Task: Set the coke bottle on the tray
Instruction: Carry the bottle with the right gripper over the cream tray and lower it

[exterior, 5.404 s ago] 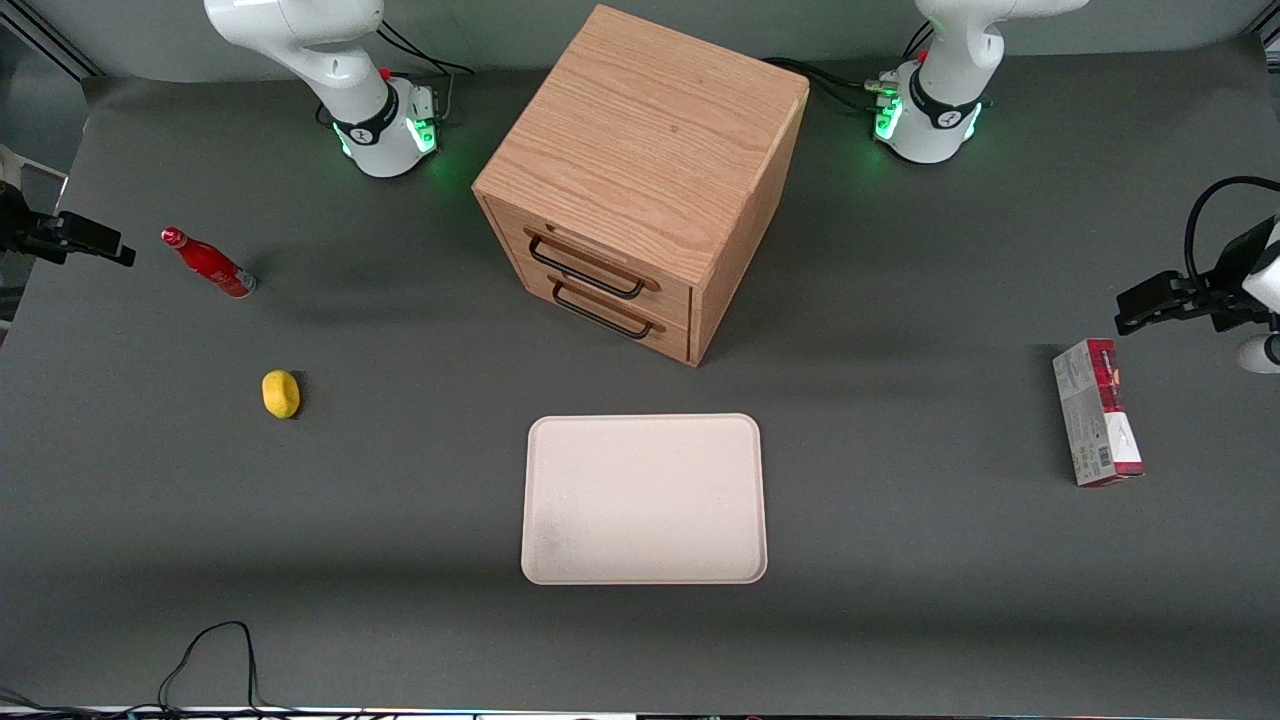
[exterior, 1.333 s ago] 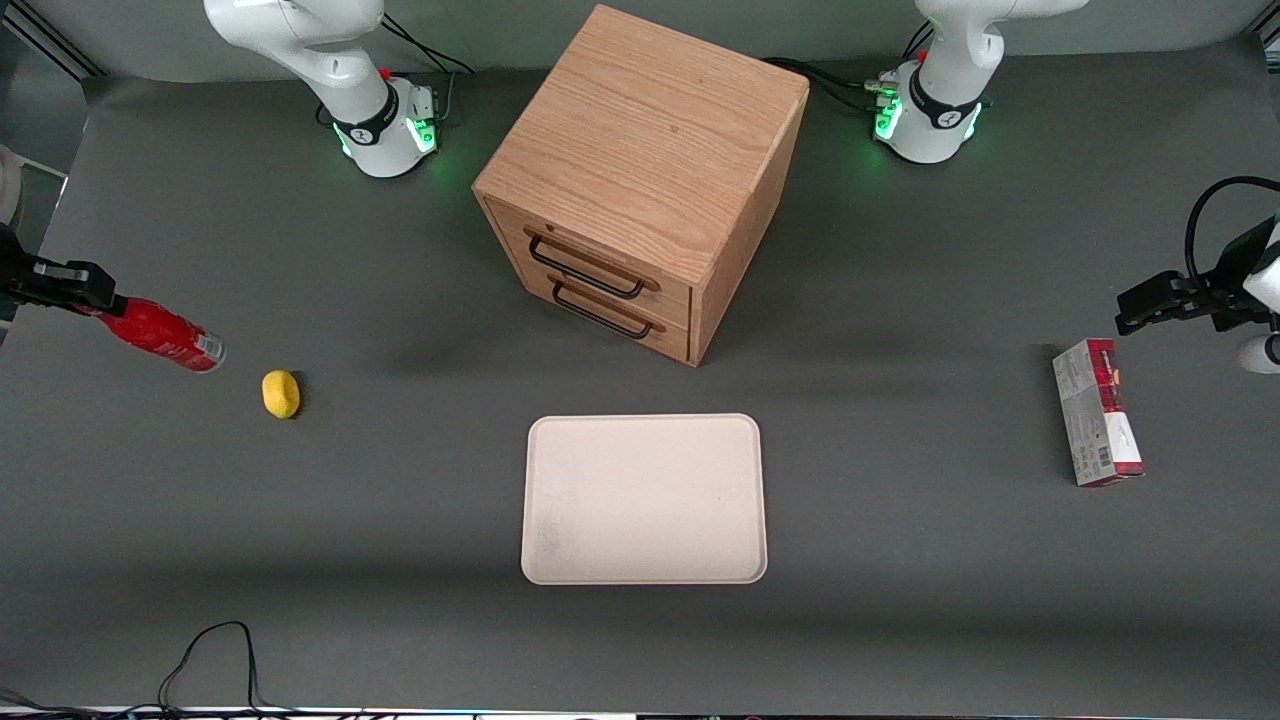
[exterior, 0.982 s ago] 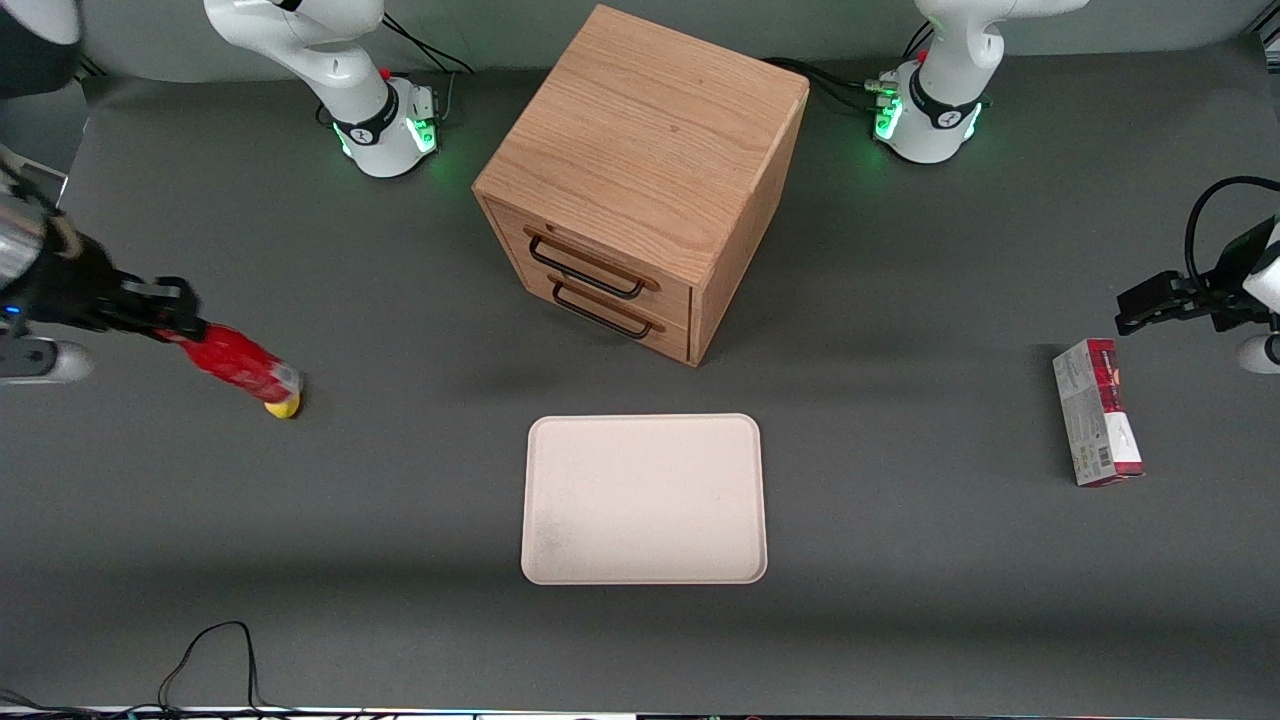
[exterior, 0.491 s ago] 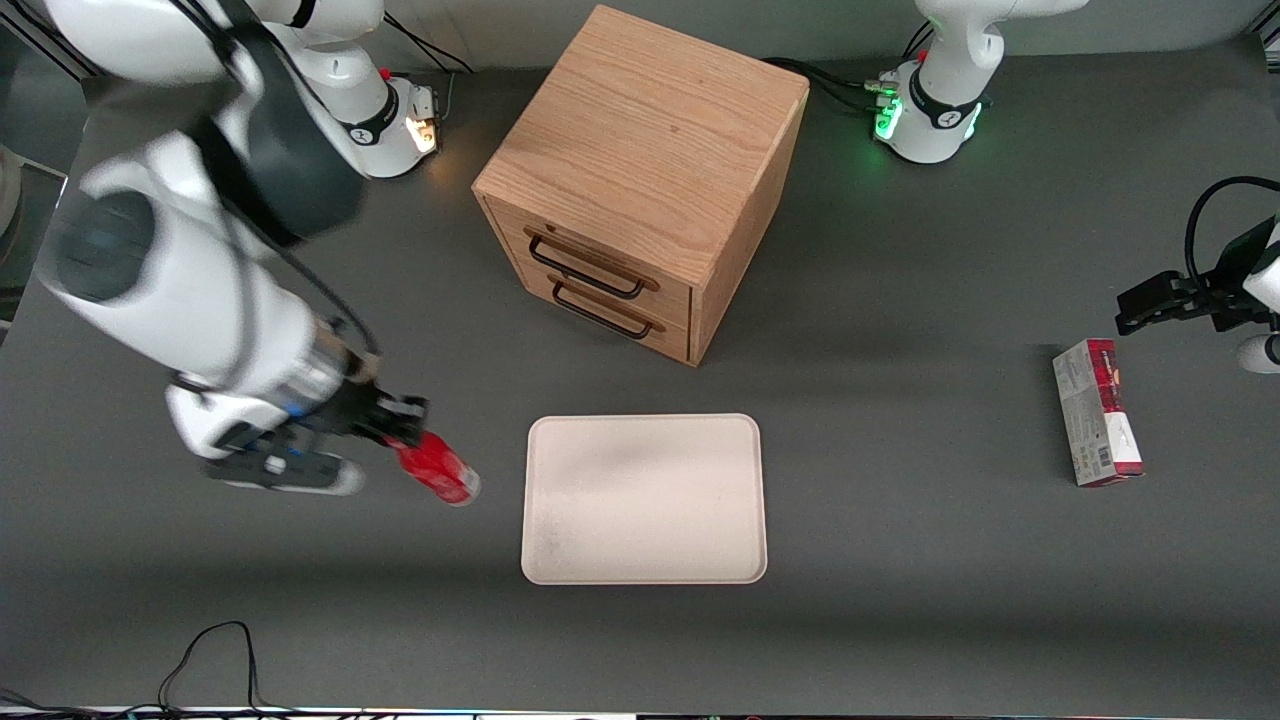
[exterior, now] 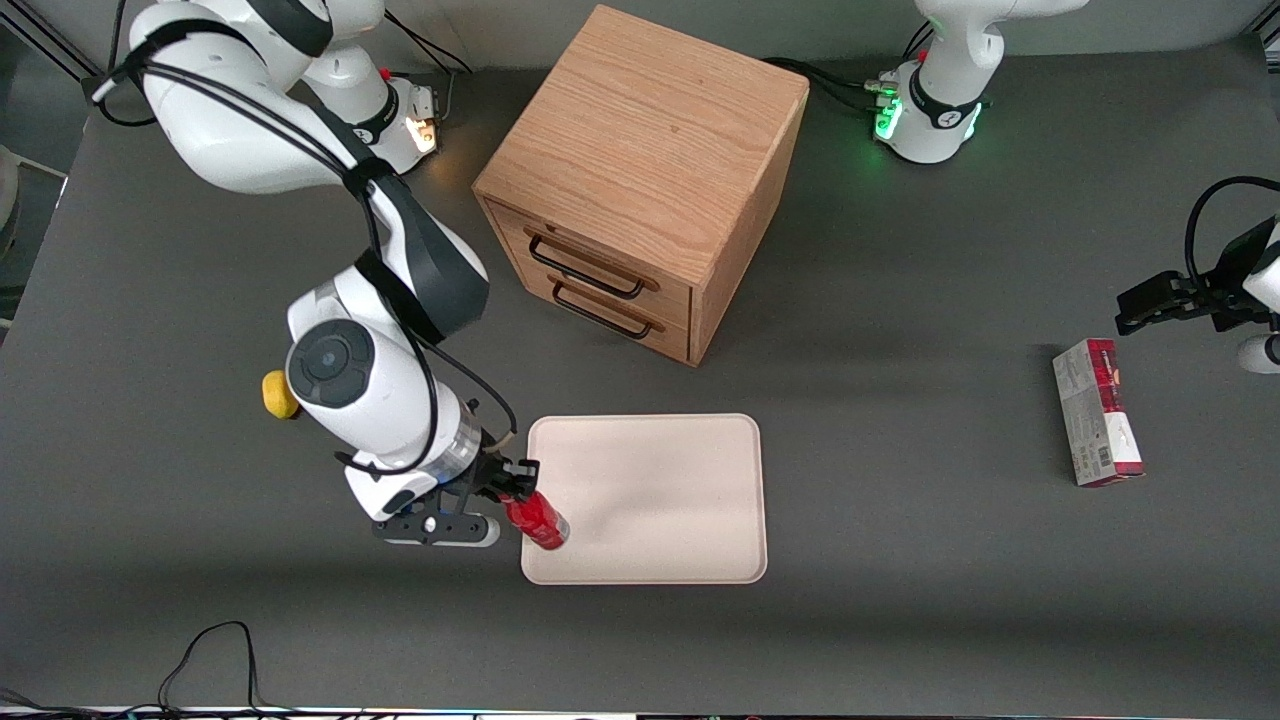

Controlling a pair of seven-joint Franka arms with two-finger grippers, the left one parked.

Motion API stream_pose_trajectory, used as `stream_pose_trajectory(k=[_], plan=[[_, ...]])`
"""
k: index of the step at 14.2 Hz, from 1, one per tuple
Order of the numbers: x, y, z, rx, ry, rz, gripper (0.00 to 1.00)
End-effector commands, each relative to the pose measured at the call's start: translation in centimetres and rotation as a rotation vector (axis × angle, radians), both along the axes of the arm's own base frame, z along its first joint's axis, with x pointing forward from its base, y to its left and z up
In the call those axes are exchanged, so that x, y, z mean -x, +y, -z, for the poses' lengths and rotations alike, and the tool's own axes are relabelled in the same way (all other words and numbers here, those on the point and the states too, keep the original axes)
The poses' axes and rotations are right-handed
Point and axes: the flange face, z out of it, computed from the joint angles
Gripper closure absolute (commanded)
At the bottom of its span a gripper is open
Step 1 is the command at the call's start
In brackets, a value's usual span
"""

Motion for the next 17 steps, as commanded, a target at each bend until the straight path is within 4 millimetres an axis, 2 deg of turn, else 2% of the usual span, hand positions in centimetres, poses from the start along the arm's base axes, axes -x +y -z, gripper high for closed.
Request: stream_pose_trajectory(k=[1,4,7,8,9,10,11,14,17], plan=[[-1.5,0.1,2.4,0.005,-0.048,0.011,1.0],[-1.5,0.0,4.5,0.029,-0.039,-0.005,1.0],[-1.3,0.2,5.6,0.04,-0.024,-0.013,1.0],[-1.2,0.3,5.9,0.04,-0.021,-0.01,0.59],[-1.1,0.3,6.1,0.045,-0.019,-0.011,0.28],[-0.9,0.4,6.6,0.059,-0.022,-0.019,0.17],[-1.0,0.5,6.6,0.064,-0.039,-0.025,0.01],[-1.1,0.5,6.3,0.062,-0.05,-0.025,0.0],[-1.5,-0.6,4.2,0.082,-0.073,-0.009,0.0]])
